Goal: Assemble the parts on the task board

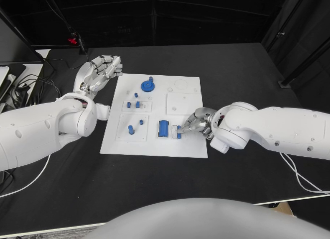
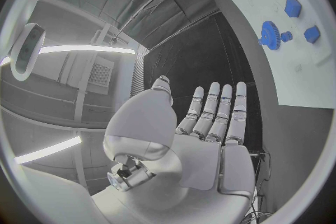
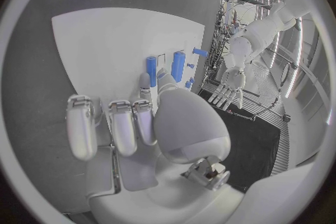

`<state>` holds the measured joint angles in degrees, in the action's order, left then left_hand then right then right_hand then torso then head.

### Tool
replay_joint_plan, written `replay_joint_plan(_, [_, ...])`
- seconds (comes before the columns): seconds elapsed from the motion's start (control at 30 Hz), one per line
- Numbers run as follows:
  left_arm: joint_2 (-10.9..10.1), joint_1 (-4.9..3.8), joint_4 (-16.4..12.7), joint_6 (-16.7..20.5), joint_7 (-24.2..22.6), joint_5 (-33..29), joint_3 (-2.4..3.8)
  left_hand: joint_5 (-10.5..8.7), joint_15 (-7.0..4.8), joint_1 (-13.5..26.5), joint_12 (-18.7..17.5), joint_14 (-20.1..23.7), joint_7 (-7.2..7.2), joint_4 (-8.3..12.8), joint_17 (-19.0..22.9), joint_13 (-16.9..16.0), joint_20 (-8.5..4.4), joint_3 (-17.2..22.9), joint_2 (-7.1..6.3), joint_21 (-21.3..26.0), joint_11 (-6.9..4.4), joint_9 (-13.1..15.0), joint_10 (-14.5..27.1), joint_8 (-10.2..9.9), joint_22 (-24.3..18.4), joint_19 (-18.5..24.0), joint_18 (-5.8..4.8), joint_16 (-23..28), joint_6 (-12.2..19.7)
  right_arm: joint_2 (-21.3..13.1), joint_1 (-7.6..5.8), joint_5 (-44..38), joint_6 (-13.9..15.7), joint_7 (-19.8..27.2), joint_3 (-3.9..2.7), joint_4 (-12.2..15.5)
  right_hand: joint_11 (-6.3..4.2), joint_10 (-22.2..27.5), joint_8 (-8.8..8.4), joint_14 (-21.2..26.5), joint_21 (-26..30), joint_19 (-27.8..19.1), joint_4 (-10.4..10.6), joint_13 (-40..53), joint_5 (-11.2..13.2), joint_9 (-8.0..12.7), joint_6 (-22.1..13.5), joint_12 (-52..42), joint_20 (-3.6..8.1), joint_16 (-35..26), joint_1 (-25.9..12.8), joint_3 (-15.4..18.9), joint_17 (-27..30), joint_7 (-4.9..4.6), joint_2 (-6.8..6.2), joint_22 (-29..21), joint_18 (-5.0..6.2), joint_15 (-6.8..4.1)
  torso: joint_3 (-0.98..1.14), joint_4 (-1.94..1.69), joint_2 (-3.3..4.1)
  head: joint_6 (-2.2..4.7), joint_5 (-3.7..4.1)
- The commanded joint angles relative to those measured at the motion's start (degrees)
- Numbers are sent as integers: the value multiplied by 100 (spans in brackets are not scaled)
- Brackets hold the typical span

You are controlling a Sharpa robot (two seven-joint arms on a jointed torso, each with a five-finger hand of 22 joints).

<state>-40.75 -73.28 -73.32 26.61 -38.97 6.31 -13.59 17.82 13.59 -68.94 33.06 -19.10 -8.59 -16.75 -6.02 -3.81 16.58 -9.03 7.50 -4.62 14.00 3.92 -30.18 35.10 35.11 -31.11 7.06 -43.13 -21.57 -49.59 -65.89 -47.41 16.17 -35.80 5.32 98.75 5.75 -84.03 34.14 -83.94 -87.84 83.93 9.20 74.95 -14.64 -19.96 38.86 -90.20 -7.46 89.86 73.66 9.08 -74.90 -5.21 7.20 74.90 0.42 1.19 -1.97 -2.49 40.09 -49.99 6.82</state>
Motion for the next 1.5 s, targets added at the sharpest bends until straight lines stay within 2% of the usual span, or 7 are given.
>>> replay_joint_plan(0.03, [5,-9,-3,-56,-202,-7,6,22,-10,-66,26,47,-789,4,11,7,-1,-40,-6,-31,-2,-9,49,24,-9,27,-44,-24,56,18,58,3,-110,-303,54,-21,-21,-597,259,-606,29,458,-15,1505,-87,516,-465,20,19,14,42,-43,-1510,-445,49,1407,30,-19,1,1,0,-1,11])
replay_joint_plan(0.37, [-1,-8,-6,-58,-199,-7,6,22,-10,-66,26,47,-789,4,11,7,-1,-40,-6,-31,-2,-9,49,24,-9,27,-44,-24,56,73,59,-438,-358,-472,55,-46,-102,-597,738,-606,-24,492,82,1505,-323,299,-413,20,53,14,-130,-54,-1510,-376,71,1429,14,-50,-4,0,1,-1,12])
replay_joint_plan(0.63, [-3,-8,-11,-61,-196,-7,6,22,-10,-68,29,47,-789,4,15,7,-1,-43,-2,-30,-2,-9,48,25,-11,29,-44,-28,57,121,59,-831,-580,-576,55,-79,-152,-597,963,-606,-63,516,368,1505,-832,189,-409,20,83,14,-494,40,-1510,-323,76,1445,3,-83,0,-3,4,-1,12])
replay_joint_plan(0.77, [-5,-8,-13,-59,-195,-7,6,22,-10,-68,29,47,-789,4,15,7,-1,-43,-2,-30,-2,-9,48,25,-11,29,-44,-28,57,144,59,-875,-633,-597,55,-89,-165,-597,994,-606,-66,519,402,1505,-901,176,-393,20,91,14,-507,33,-1510,-309,110,1447,2,-93,1,-2,4,-1,6])
replay_joint_plan(1.07, [-4,-8,-11,-61,-193,-7,6,22,-10,-68,29,47,-789,4,15,7,-1,-43,-2,-30,-2,-9,48,25,-11,29,-44,-28,57,188,59,-1003,-780,-652,55,-111,-215,-597,1118,-606,-77,525,321,1505,-744,111,-292,20,128,14,-356,-36,-1510,-252,110,1451,-1,-135,-2,2,2,-1,15])
replay_joint_plan(1.27, [0,-8,-10,-65,-188,-7,6,22,-10,-68,29,47,-789,4,15,7,-1,-43,-2,-30,-2,-9,48,25,-11,29,-44,-28,57,215,58,-1109,-916,-693,55,-124,-254,-597,1170,-606,-79,526,141,1505,-391,69,-296,20,170,14,-109,-210,-1510,-213,101,1452,-2,-175,-3,-1,2,-1,17])
replay_joint_plan(1.5, [-2,-8,-11,-68,-183,-7,6,22,-10,-68,29,47,-789,4,15,7,-1,-43,-2,-30,-2,-9,48,25,-11,29,-44,-28,57,230,58,-1302,-998,-723,55,-130,-269,-597,1181,-606,-77,526,-47,1505,-218,52,-324,20,190,14,92,-392,-1510,-202,53,1451,-2,-192,-1,-1,1,-1,22])
